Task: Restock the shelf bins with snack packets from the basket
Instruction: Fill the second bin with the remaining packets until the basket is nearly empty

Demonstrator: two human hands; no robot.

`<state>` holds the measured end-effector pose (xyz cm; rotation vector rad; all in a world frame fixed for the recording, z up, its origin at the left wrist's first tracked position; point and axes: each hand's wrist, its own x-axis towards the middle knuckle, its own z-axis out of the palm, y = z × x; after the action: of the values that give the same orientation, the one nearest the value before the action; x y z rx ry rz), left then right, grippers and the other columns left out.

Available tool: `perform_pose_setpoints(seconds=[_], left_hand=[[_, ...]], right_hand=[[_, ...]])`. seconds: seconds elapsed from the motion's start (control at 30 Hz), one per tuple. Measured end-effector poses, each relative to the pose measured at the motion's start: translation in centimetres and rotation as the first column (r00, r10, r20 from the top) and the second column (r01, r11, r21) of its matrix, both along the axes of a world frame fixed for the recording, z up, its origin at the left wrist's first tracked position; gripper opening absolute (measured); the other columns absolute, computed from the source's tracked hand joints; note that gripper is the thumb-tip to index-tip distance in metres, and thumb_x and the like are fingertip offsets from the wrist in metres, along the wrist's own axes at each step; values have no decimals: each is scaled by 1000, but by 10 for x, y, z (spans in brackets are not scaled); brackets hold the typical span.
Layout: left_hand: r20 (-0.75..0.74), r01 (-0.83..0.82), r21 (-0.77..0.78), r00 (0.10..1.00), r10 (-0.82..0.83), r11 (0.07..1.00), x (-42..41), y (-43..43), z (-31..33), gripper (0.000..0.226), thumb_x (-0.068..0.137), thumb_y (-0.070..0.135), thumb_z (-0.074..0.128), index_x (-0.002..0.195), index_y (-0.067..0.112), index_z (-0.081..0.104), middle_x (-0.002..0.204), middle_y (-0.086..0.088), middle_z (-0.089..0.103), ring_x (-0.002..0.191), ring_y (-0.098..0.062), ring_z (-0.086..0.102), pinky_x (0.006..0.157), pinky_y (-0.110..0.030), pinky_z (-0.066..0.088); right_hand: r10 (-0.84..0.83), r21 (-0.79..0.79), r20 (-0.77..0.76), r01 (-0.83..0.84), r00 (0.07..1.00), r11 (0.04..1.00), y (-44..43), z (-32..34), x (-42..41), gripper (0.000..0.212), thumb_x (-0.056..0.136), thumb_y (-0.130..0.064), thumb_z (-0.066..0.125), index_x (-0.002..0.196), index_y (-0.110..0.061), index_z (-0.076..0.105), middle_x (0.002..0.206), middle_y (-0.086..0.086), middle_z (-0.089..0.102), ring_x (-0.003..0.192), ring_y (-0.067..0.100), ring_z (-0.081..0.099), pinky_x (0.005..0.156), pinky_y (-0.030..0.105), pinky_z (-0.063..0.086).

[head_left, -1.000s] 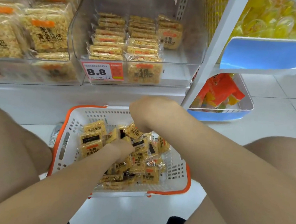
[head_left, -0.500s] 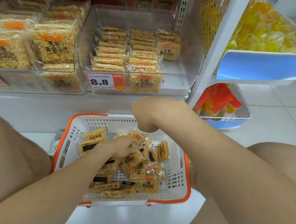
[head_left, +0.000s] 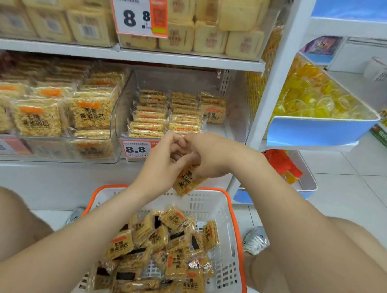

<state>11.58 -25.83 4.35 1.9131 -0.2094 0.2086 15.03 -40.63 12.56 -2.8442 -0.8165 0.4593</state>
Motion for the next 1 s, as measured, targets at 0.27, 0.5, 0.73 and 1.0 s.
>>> perform_pose_setpoints(seconds=[0.27,0.5,0.73,1.0], left_hand=[[268,-79,285,963,0,955,38,6,51,26,97,39,70,109,23,53,100,9,68,94,-9,63,78,-25,49],[65,-6,487,997,-30,873,82,22,74,41,105,29,56,143,23,42,113,-1,58,95,-19,59,78,-36,46],[86,-88,331,994,63,940,128,25,62,50,97,31,75,138,25,48,107,10,63,96,-5,64,80,-24,51],[-39,42,687,999,-22,725,152,21,30,66,104,46,56,154,6,38,149,-17,54,136,-35,53,110,-48,46]], right_hand=[[-287,273,141,242,947,931,-7,16,29,38,75,-33,84,111,-29,72,101,1,71,99,28,65,76,36,56],[-459,448,101,371,883,813,-14,36,54,14,83,-22,82,92,-19,73,82,3,72,67,20,74,62,41,64],[-301,211,355,238,885,948,-6,11,99,37,100,-37,65,135,-30,56,125,1,68,120,35,56,96,49,39],[-425,169,628,419,652,892,-4,11,125,33,94,-14,66,123,-11,51,122,13,64,119,39,58,97,49,40]])
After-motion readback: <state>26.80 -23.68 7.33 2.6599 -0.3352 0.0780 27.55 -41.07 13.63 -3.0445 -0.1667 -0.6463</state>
